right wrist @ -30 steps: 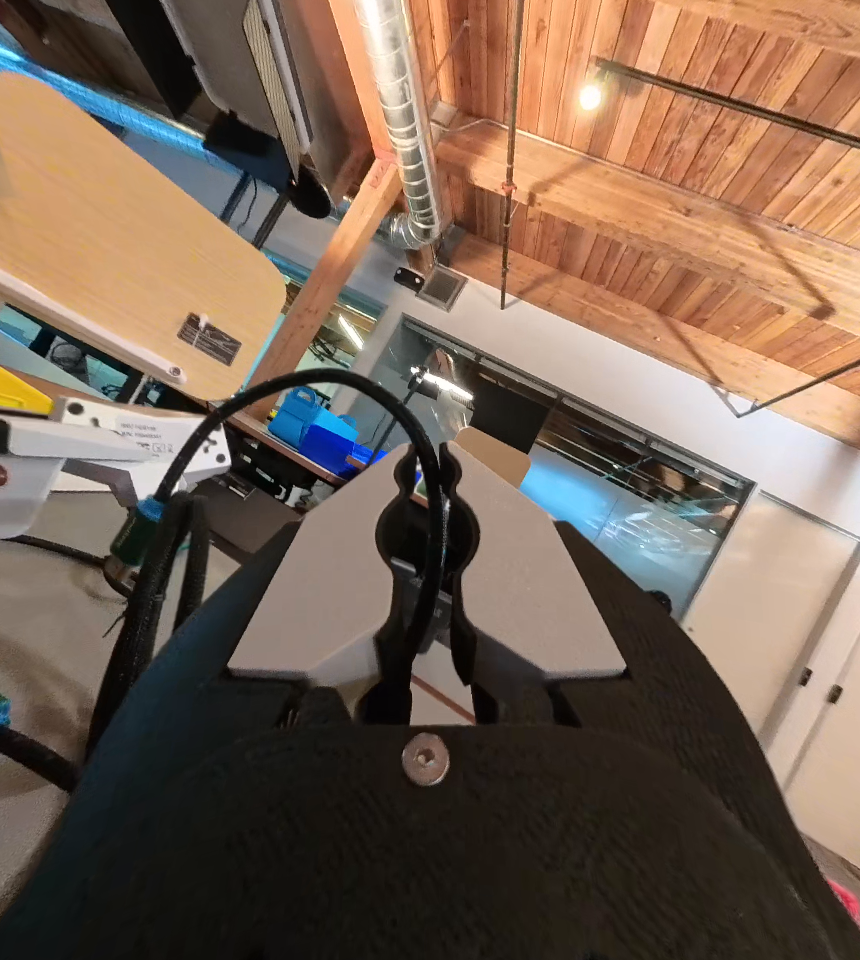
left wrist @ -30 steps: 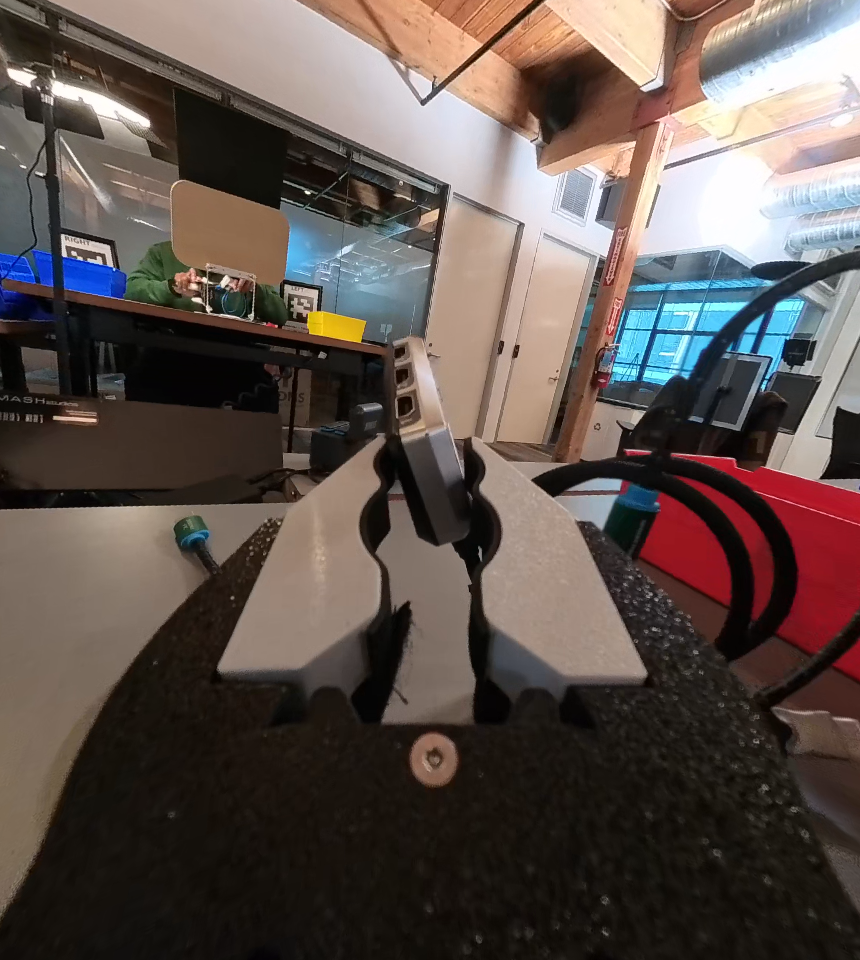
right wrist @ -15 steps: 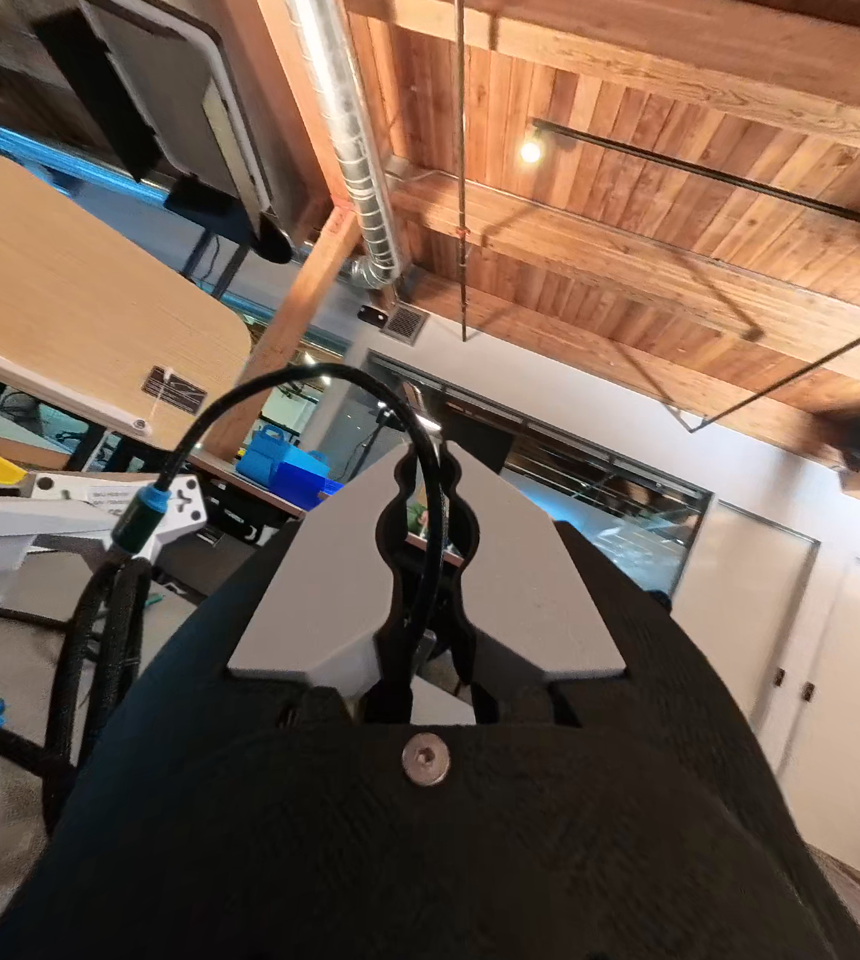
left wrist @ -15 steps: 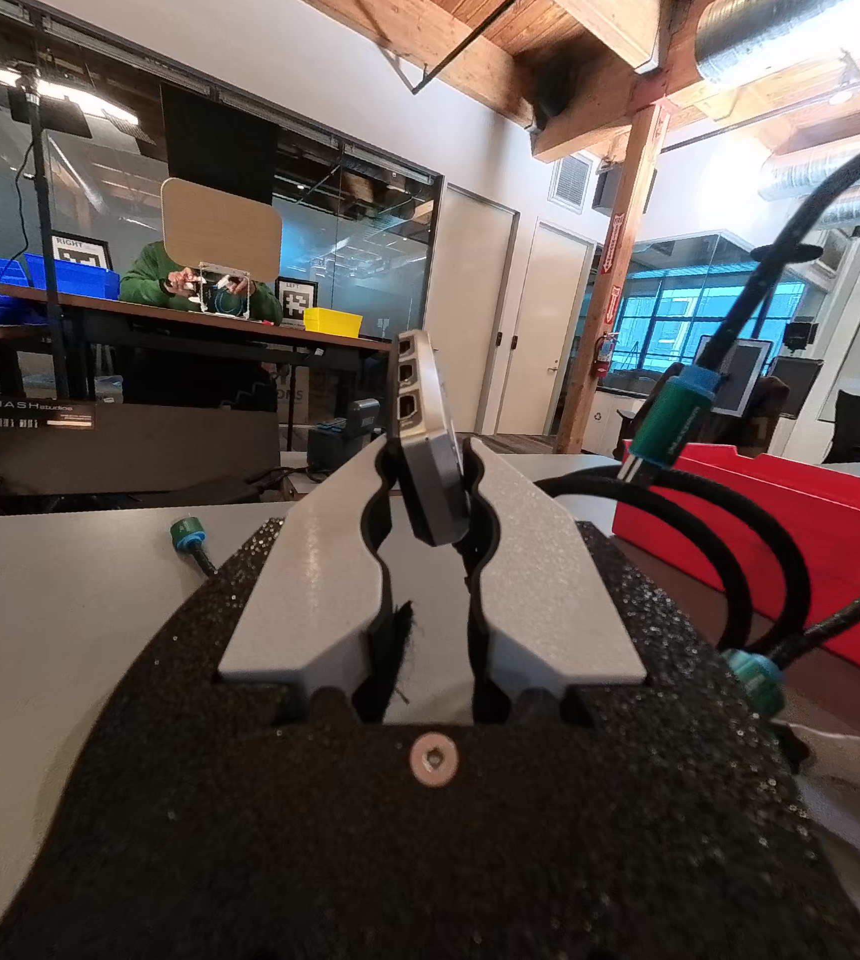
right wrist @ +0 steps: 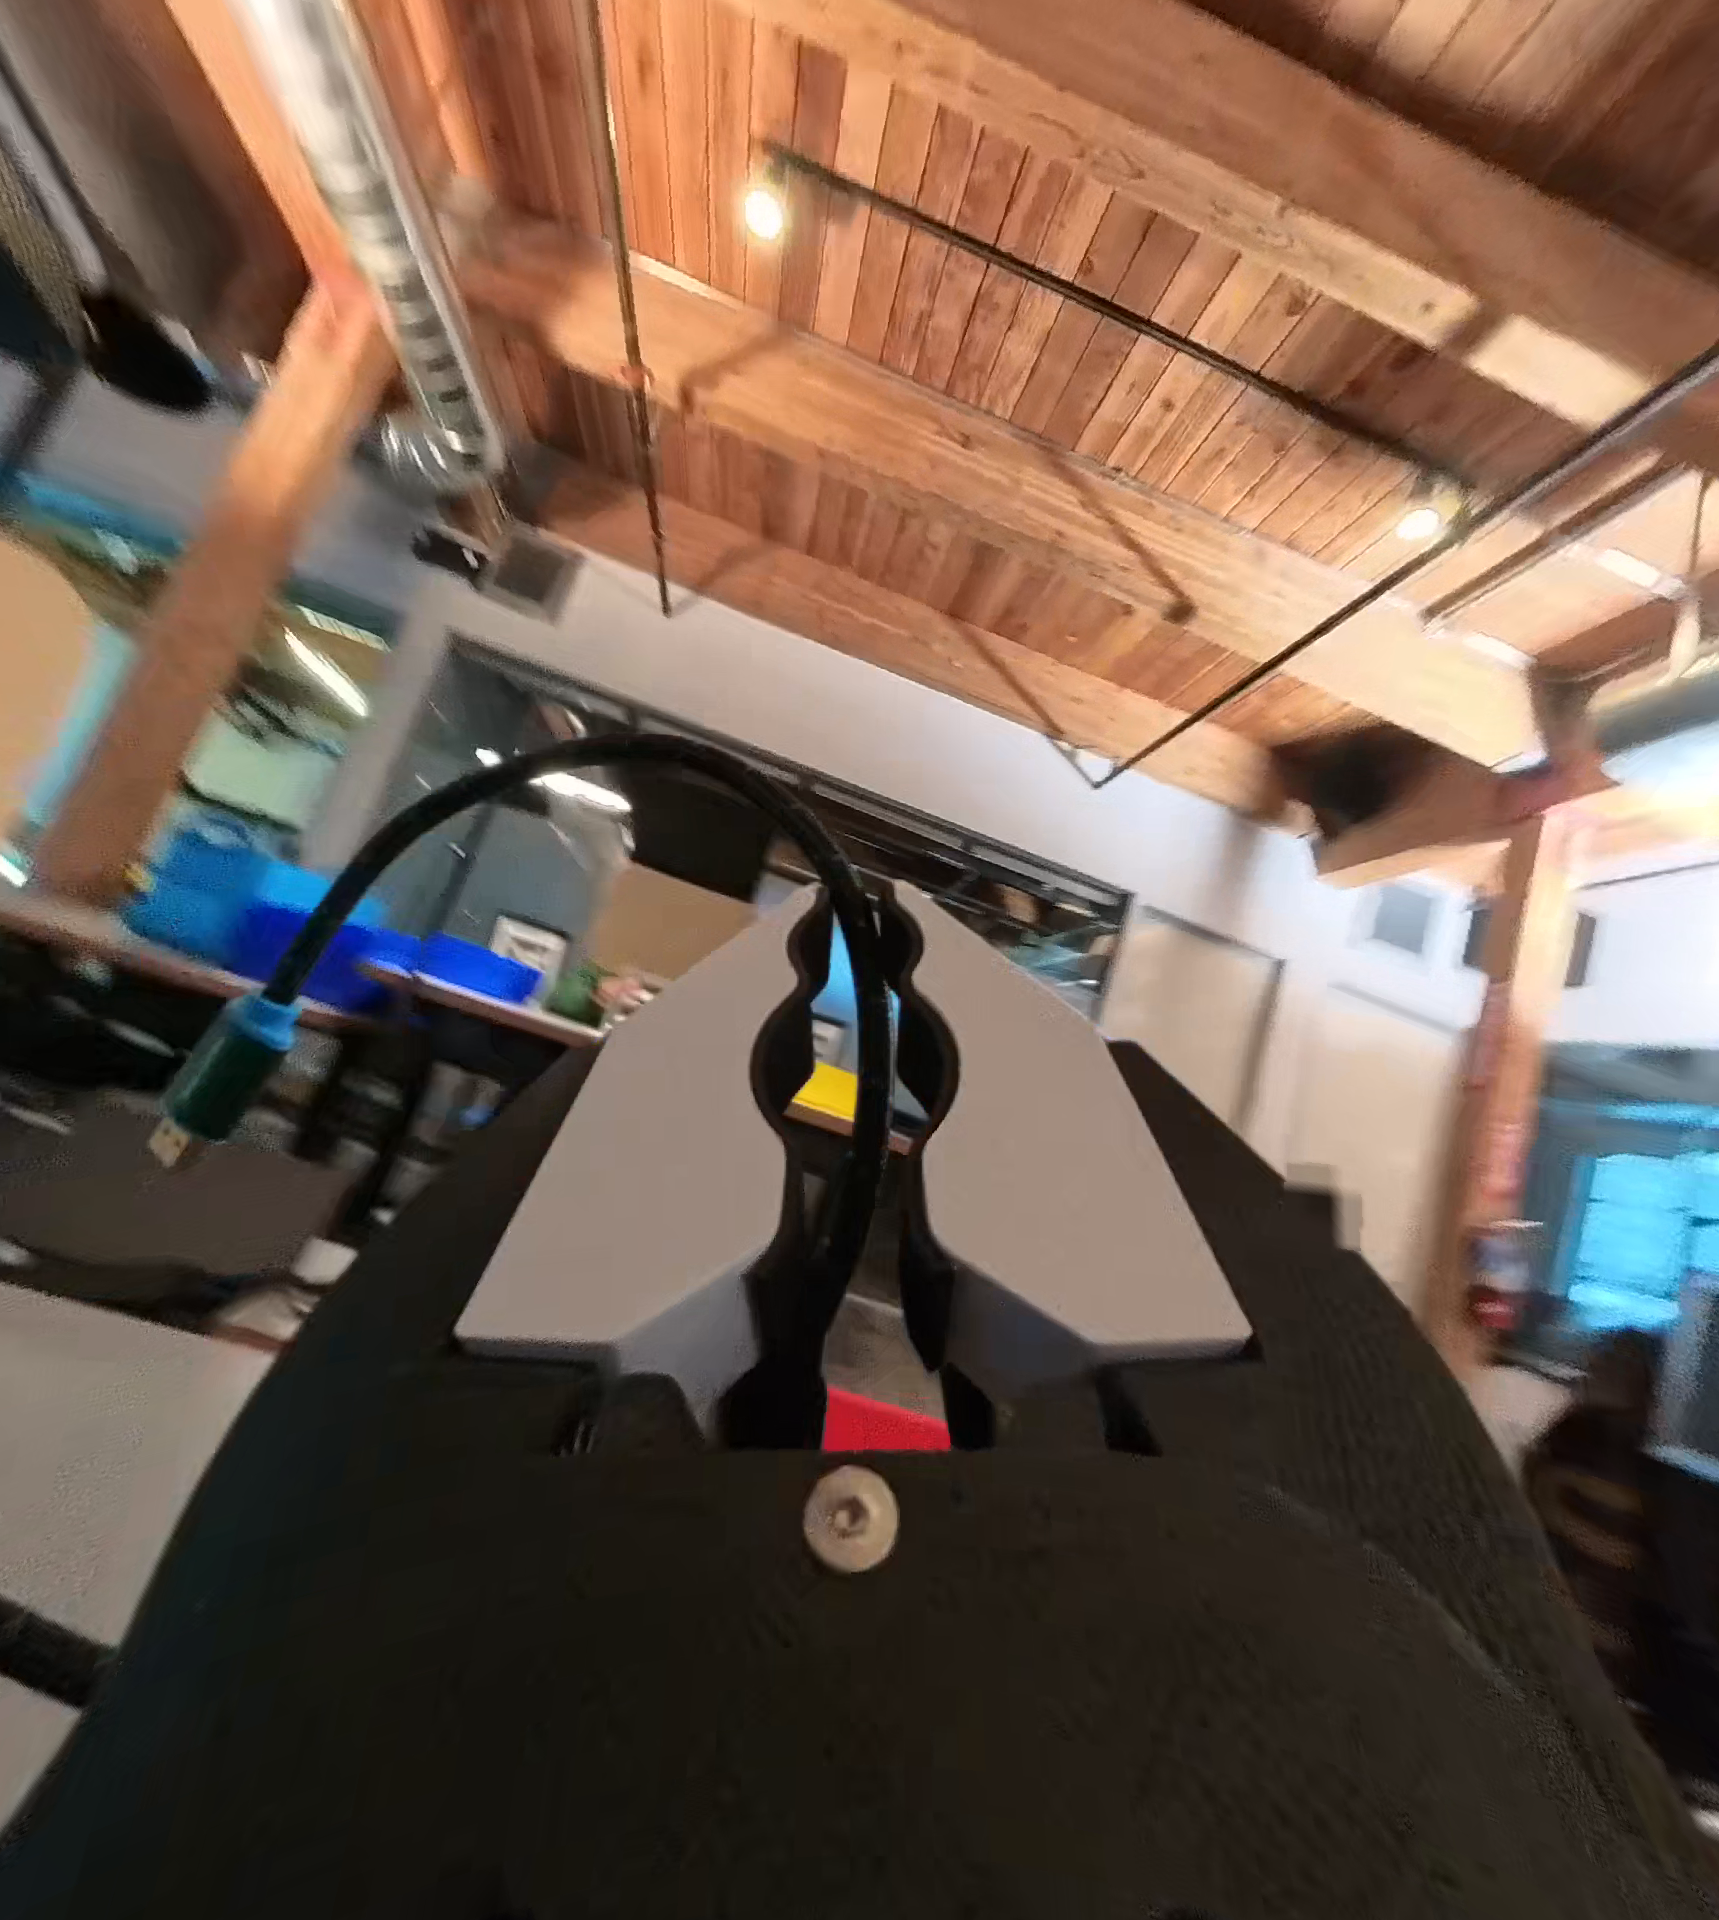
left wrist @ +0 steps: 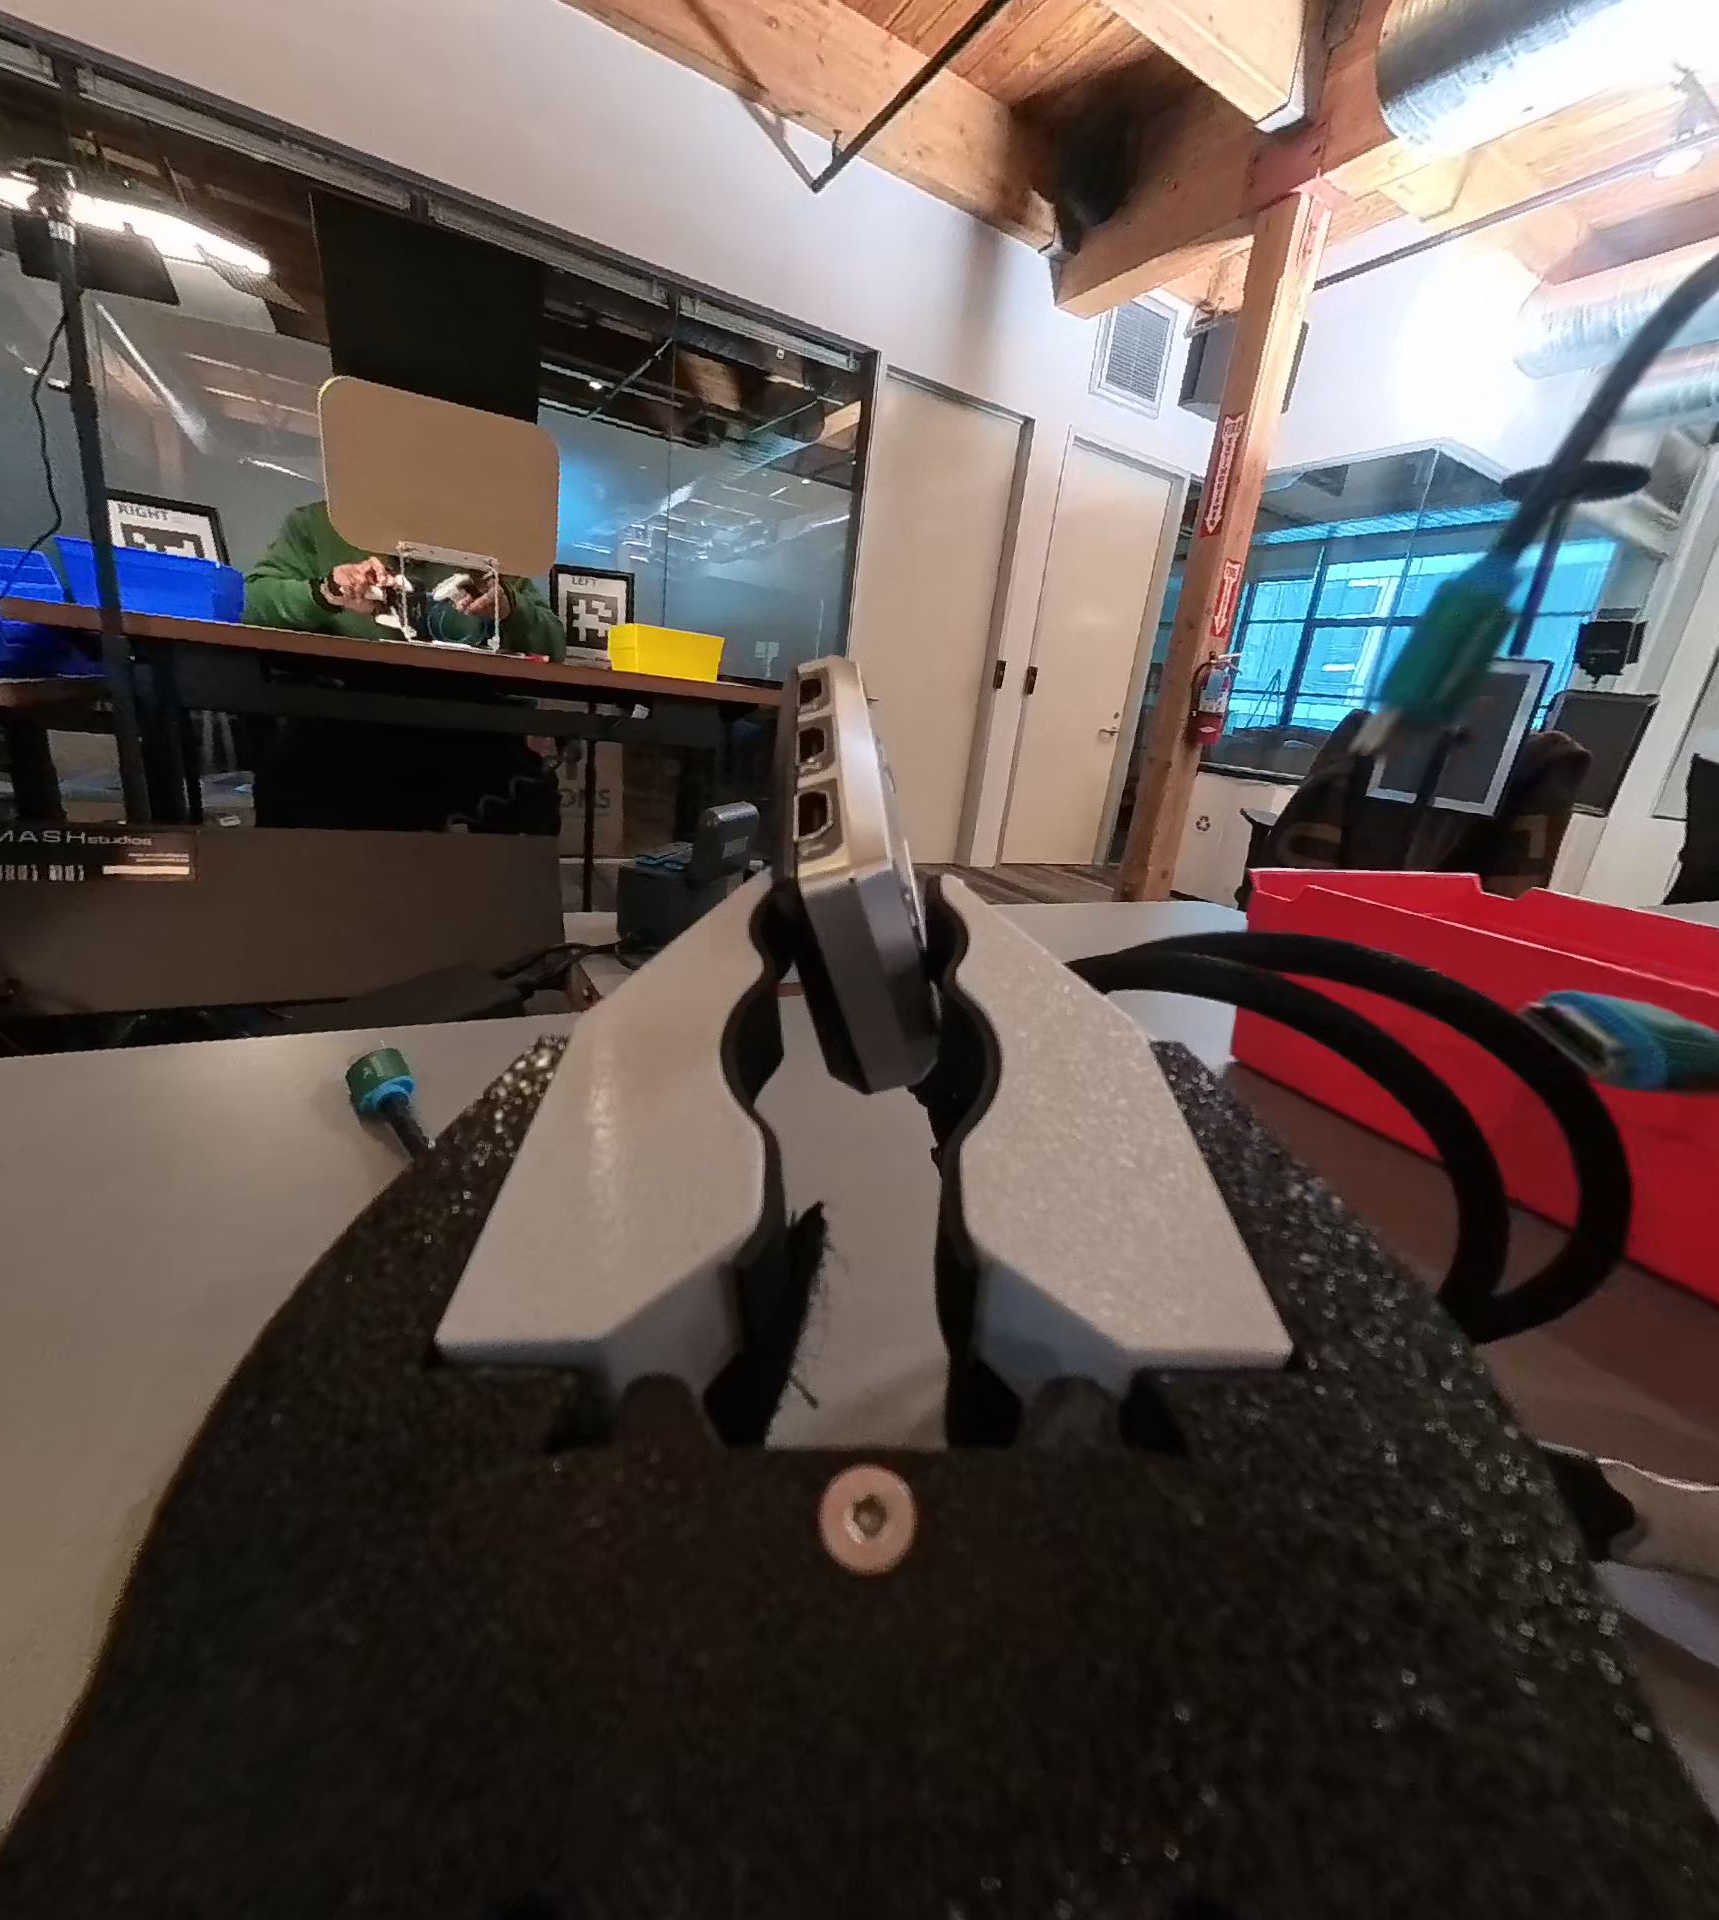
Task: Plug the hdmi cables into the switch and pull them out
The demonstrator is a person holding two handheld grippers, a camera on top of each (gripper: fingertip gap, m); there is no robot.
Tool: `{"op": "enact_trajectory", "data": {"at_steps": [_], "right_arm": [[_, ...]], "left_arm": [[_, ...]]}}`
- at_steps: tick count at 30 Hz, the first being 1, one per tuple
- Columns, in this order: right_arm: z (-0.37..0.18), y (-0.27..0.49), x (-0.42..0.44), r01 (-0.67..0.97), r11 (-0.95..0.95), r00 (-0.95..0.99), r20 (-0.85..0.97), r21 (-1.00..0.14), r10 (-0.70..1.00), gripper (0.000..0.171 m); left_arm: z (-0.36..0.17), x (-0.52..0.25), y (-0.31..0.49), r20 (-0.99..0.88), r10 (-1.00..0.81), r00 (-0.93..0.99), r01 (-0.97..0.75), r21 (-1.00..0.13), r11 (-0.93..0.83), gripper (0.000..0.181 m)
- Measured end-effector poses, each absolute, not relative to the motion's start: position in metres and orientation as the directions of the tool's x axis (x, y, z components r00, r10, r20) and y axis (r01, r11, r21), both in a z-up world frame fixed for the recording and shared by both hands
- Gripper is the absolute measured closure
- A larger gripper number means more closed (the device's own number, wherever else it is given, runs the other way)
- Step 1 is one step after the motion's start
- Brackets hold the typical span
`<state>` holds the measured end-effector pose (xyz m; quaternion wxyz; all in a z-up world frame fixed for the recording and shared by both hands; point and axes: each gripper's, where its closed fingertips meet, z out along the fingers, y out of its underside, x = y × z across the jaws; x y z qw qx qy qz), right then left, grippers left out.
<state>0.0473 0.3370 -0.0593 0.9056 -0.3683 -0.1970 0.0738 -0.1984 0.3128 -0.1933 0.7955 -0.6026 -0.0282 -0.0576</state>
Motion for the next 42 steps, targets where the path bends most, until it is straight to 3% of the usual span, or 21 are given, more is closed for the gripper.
{"op": "enact_trajectory", "data": {"at_steps": [4, 7, 8, 14, 20, 25, 28, 31, 37, 40, 42], "right_arm": [[-0.077, 0.344, 0.02, 0.397, 0.725, 0.812, 0.583, -0.563, 0.008, 0.164], [-0.085, 0.337, 0.006, 0.689, 0.687, 0.588, 0.733, -0.231, -0.342, 0.165], [-0.087, 0.337, 0.004, 0.712, 0.674, 0.557, 0.742, -0.196, -0.373, 0.165], [-0.089, 0.351, 0.009, 0.781, 0.596, 0.476, 0.794, -0.185, -0.378, 0.166], [-0.144, 0.376, -0.022, 0.844, 0.509, 0.289, 0.943, -0.171, -0.162, 0.165], [-0.196, 0.384, -0.044, 0.826, 0.517, 0.223, 0.972, -0.225, 0.067, 0.165], [-0.218, 0.389, -0.049, 0.835, 0.489, 0.192, 0.966, -0.252, 0.17, 0.124], [-0.221, 0.384, -0.054, 0.81, 0.504, 0.21, 0.951, -0.298, 0.225, 0.11], [-0.195, 0.356, -0.067, 0.693, 0.667, 0.225, 0.961, -0.273, 0.16, 0.079], [-0.185, 0.333, -0.074, 0.613, 0.775, 0.198, 0.979, -0.155, 0.039, 0.082], [-0.183, 0.308, -0.081, 0.533, 0.846, 0.173, 0.982, -0.028, -0.077, 0.097]], "left_arm": [[-0.19, -0.198, 0.31, 0.051, -0.024, 0.998, 0.055, -0.96, 0.274, 0.159], [-0.183, -0.195, 0.306, -0.072, 0.017, 0.997, -0.074, -0.955, 0.286, 0.159], [-0.18, -0.193, 0.304, -0.118, 0.033, 0.992, -0.122, -0.948, 0.292, 0.159], [-0.171, -0.199, 0.299, -0.305, 0.16, 0.939, -0.338, -0.901, 0.271, 0.16], [-0.167, -0.192, 0.295, -0.394, 0.165, 0.904, -0.426, -0.861, 0.279, 0.159], [-0.17, -0.173, 0.289, -0.542, 0.151, 0.827, -0.561, -0.775, 0.291, 0.159], [-0.176, -0.163, 0.287, -0.649, 0.152, 0.746, -0.661, -0.694, 0.285, 0.16], [-0.182, -0.153, 0.287, -0.759, 0.158, 0.631, -0.767, -0.582, 0.271, 0.16], [-0.193, -0.13, 0.285, -0.882, 0.163, 0.442, -0.881, -0.392, 0.267, 0.161], [-0.197, -0.125, 0.286, -0.903, 0.156, 0.401, -0.898, -0.354, 0.262, 0.162], [-0.2, -0.123, 0.286, -0.913, 0.149, 0.379, -0.905, -0.332, 0.264, 0.162]]}}
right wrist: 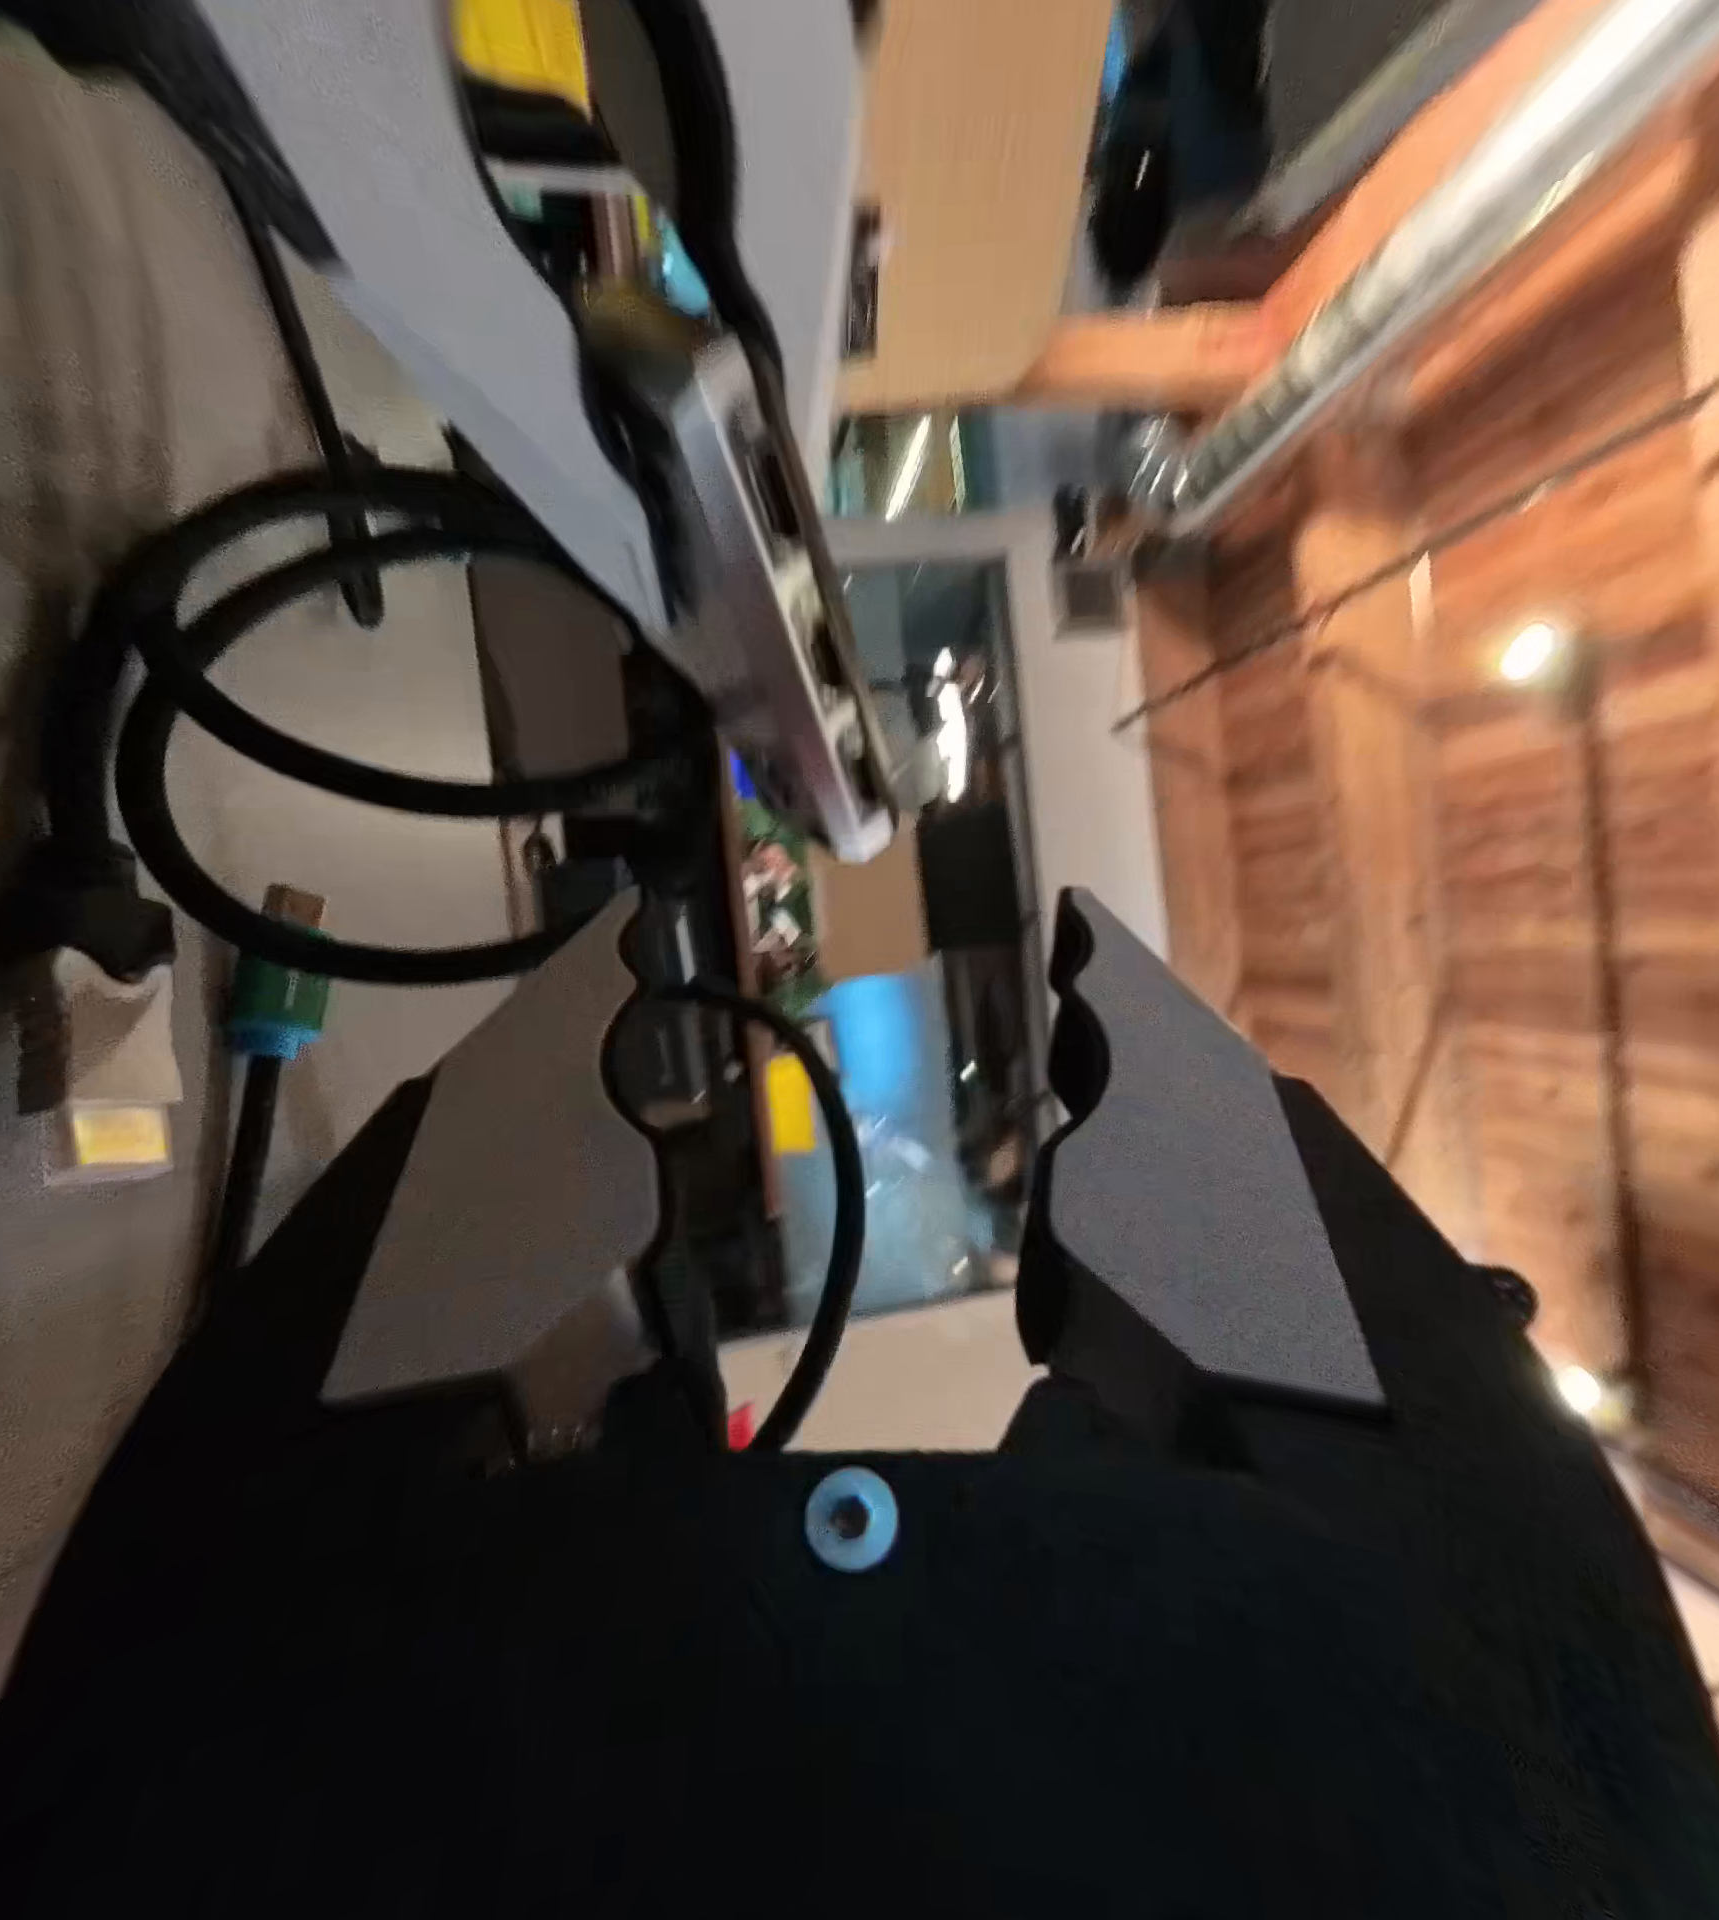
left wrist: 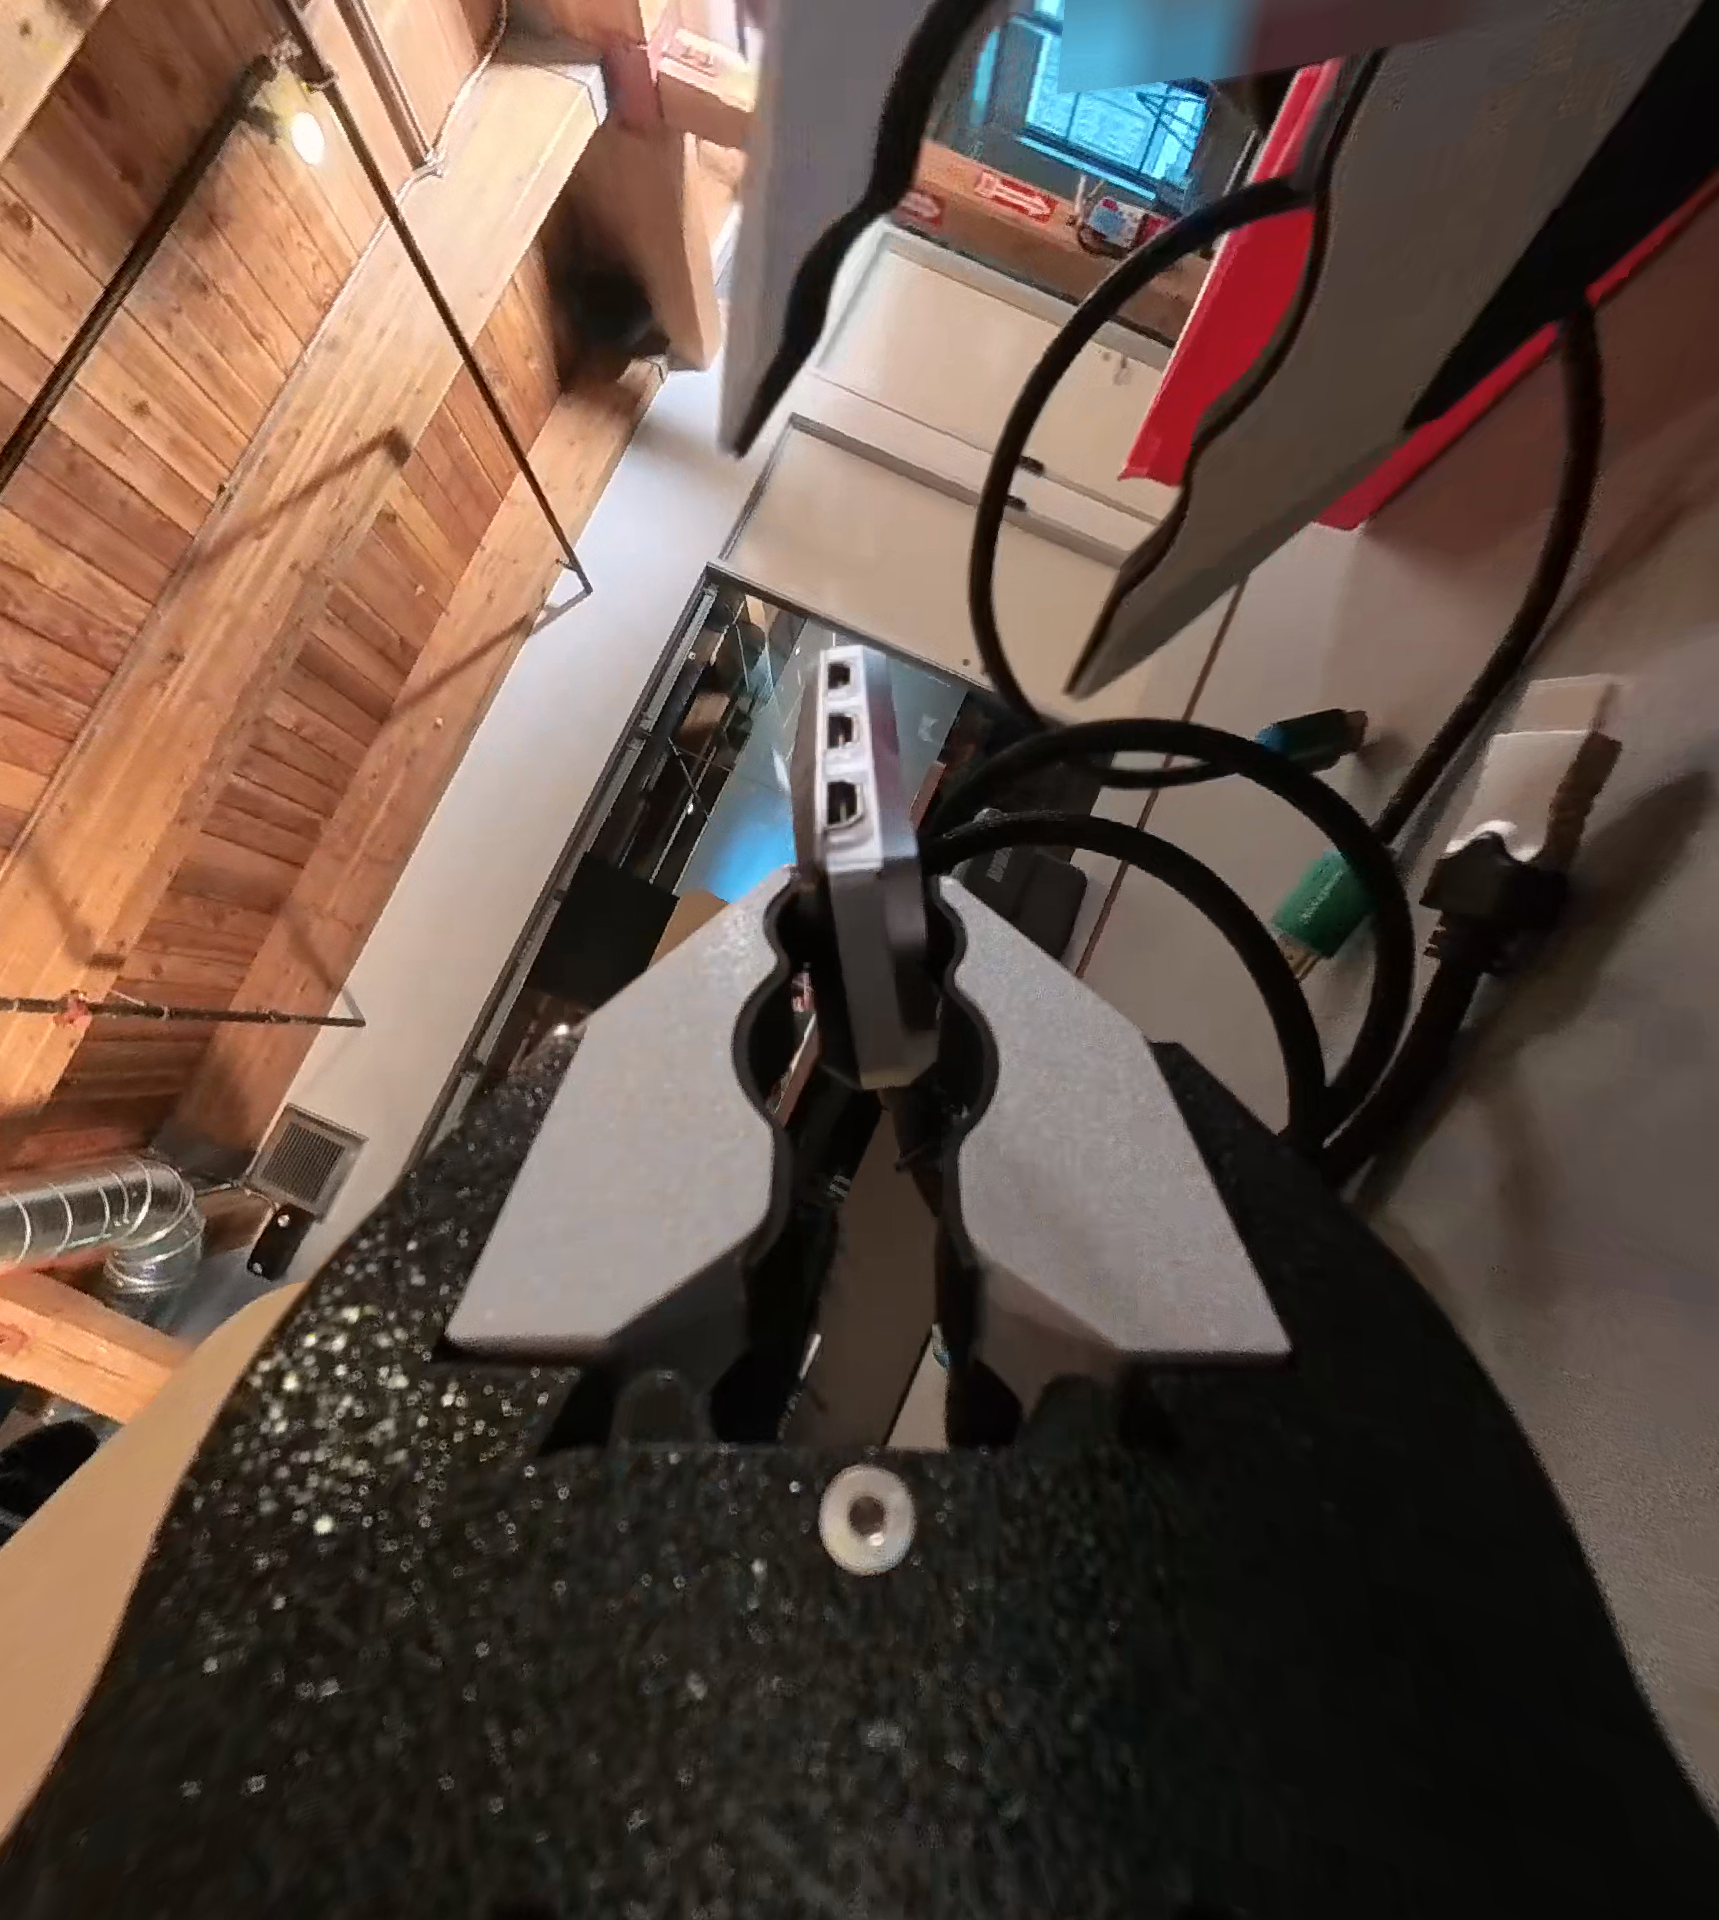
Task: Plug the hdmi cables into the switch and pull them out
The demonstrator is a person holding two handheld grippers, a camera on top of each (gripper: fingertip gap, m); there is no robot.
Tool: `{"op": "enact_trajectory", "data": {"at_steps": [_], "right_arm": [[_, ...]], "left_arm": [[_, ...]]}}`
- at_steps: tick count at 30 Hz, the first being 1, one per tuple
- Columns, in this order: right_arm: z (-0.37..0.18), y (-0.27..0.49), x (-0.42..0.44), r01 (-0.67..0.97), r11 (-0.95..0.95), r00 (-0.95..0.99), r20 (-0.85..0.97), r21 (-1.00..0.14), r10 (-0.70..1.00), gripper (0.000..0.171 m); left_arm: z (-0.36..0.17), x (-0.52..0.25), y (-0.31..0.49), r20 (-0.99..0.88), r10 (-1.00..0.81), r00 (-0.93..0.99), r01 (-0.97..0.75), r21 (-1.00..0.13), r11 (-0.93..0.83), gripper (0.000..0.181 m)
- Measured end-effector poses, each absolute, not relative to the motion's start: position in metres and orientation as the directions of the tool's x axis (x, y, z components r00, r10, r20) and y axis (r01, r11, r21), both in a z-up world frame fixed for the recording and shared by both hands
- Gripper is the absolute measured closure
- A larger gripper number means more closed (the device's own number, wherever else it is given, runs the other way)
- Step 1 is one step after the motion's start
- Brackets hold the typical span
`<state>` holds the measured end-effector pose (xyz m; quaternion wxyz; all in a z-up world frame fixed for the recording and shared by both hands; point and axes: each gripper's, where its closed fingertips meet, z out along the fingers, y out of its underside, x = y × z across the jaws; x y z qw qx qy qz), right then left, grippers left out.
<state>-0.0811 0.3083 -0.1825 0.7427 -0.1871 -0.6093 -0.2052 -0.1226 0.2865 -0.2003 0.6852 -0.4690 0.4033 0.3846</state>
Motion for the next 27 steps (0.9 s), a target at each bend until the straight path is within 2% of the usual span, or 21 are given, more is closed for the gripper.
{"op": "enact_trajectory", "data": {"at_steps": [2, 5, 7, 9, 10, 15, 17, 20, 23, 25, 27], "right_arm": [[-0.184, 0.292, -0.088, 0.494, 0.868, 0.159, 0.976, 0.055, -0.152, 0.106], [-0.196, 0.293, -0.095, 0.513, 0.856, 0.113, 0.983, 0.069, -0.147, 0.113], [-0.202, 0.299, -0.096, 0.537, 0.838, 0.091, 0.982, 0.094, -0.168, 0.127], [-0.204, 0.304, -0.094, 0.553, 0.827, 0.091, 0.979, 0.103, -0.182, 0.149], [-0.204, 0.304, -0.094, 0.55, 0.83, 0.095, 0.98, 0.093, -0.173, 0.152], [-0.205, 0.303, -0.094, 0.528, 0.849, 0.113, 0.989, 0.026, -0.1, 0.152], [-0.205, 0.299, -0.095, 0.504, 0.864, 0.118, 0.99, 0.012, -0.082, 0.152], [-0.206, 0.292, -0.097, 0.463, 0.886, 0.118, 0.992, -0.016, -0.043, 0.152], [-0.208, 0.292, -0.097, 0.457, 0.889, 0.108, 0.993, -0.016, -0.038, 0.153], [-0.21, 0.291, -0.098, 0.455, 0.891, 0.097, 0.995, -0.018, -0.029, 0.153], [-0.212, 0.292, -0.098, 0.456, 0.889, 0.099, 0.995, -0.037, -0.009, 0.153]], "left_arm": [[-0.204, -0.117, 0.286, -0.929, 0.143, 0.341, -0.916, -0.293, 0.274, 0.162], [-0.211, -0.105, 0.283, -0.952, 0.126, 0.278, -0.925, -0.229, 0.304, 0.162], [-0.213, -0.1, 0.281, -0.958, 0.123, 0.257, -0.924, -0.207, 0.322, 0.163], [-0.214, -0.099, 0.281, -0.959, 0.116, 0.257, -0.922, -0.207, 0.328, 0.163], [-0.216, -0.099, 0.281, -0.96, 0.11, 0.256, -0.921, -0.208, 0.33, 0.163], [-0.217, -0.097, 0.28, -0.956, 0.09, 0.28, -0.906, -0.232, 0.353, 0.16], [-0.222, -0.098, 0.284, -0.958, 0.072, 0.278, -0.912, -0.24, 0.333, 0.142], [-0.228, -0.099, 0.289, -0.966, 0.067, 0.25, -0.928, -0.219, 0.303, 0.132], [-0.223, -0.097, 0.286, -0.964, 0.092, 0.249, -0.925, -0.209, 0.316, 0.145], [-0.219, -0.1, 0.285, -0.963, 0.125, 0.239, -0.933, -0.192, 0.303, 0.16], [-0.22, -0.102, 0.286, -0.967, 0.132, 0.217, -0.942, -0.172, 0.287, 0.161]]}}
